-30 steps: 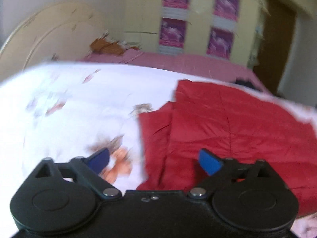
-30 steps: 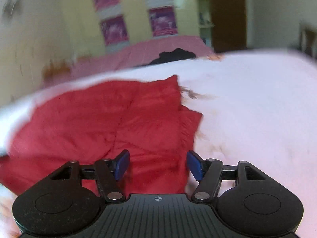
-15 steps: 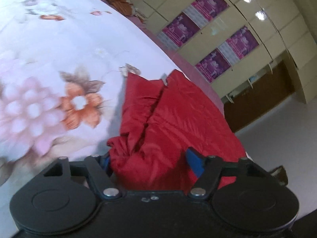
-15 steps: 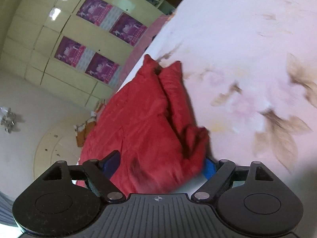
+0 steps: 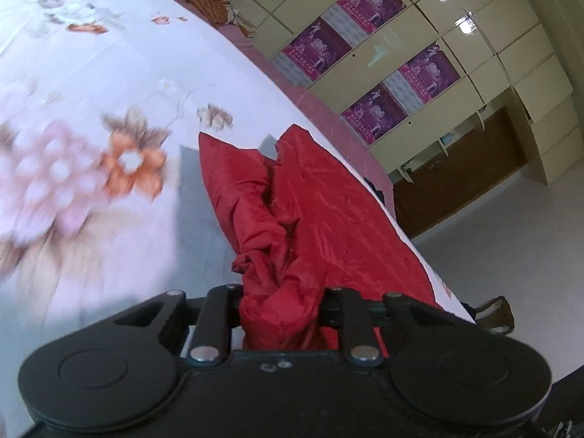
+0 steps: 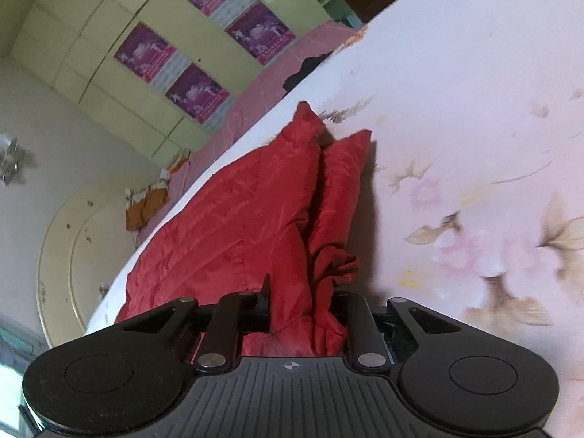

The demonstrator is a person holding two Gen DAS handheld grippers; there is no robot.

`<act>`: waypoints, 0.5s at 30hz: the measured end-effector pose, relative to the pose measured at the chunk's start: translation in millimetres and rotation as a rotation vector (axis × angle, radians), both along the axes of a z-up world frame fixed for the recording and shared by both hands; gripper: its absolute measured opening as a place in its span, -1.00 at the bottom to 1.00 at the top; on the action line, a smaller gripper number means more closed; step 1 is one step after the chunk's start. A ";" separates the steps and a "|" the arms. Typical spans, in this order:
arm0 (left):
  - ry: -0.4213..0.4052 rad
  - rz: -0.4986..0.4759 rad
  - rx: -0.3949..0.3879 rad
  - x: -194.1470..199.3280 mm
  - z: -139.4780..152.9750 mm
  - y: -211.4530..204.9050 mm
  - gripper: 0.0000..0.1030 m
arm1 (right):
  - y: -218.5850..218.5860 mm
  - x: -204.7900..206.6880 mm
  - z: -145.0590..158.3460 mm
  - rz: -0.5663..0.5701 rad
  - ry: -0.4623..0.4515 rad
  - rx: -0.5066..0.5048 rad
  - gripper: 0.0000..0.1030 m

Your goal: Fold large clothes

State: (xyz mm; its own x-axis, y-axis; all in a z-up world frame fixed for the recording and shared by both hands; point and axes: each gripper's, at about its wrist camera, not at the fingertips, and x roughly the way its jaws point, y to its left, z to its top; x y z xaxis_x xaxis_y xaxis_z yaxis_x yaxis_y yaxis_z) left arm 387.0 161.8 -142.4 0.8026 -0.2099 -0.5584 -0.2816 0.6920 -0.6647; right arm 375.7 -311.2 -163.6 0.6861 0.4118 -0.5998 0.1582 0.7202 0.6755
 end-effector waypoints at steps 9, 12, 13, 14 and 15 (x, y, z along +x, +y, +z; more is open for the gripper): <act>0.022 0.025 -0.012 -90.2 7.9 -44.2 -0.63 | -28.4 -90.1 8.8 0.069 0.019 -0.038 -0.68; 0.027 0.034 -0.006 -120.0 11.1 -58.4 -0.63 | -39.7 -120.2 12.7 0.071 0.030 -0.027 -0.68; 0.028 0.039 -0.003 -130.8 11.4 -63.3 -0.63 | -43.3 -127.2 13.9 0.074 0.031 -0.024 -0.68; 0.031 0.047 -0.001 -141.7 11.4 -68.0 -0.63 | -46.8 -134.5 14.7 0.081 0.034 -0.023 -0.68; 0.032 0.056 -0.001 -151.7 10.6 -72.0 -0.63 | -50.2 -141.0 15.7 0.089 0.035 -0.022 -0.68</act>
State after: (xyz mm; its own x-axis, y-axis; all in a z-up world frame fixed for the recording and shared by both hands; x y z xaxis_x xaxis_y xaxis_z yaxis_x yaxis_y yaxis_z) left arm 235.3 89.8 -131.9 0.7946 -0.1658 -0.5841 -0.3409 0.6743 -0.6551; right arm 234.8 -361.4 -147.9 0.6259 0.4568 -0.6321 0.1162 0.7469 0.6547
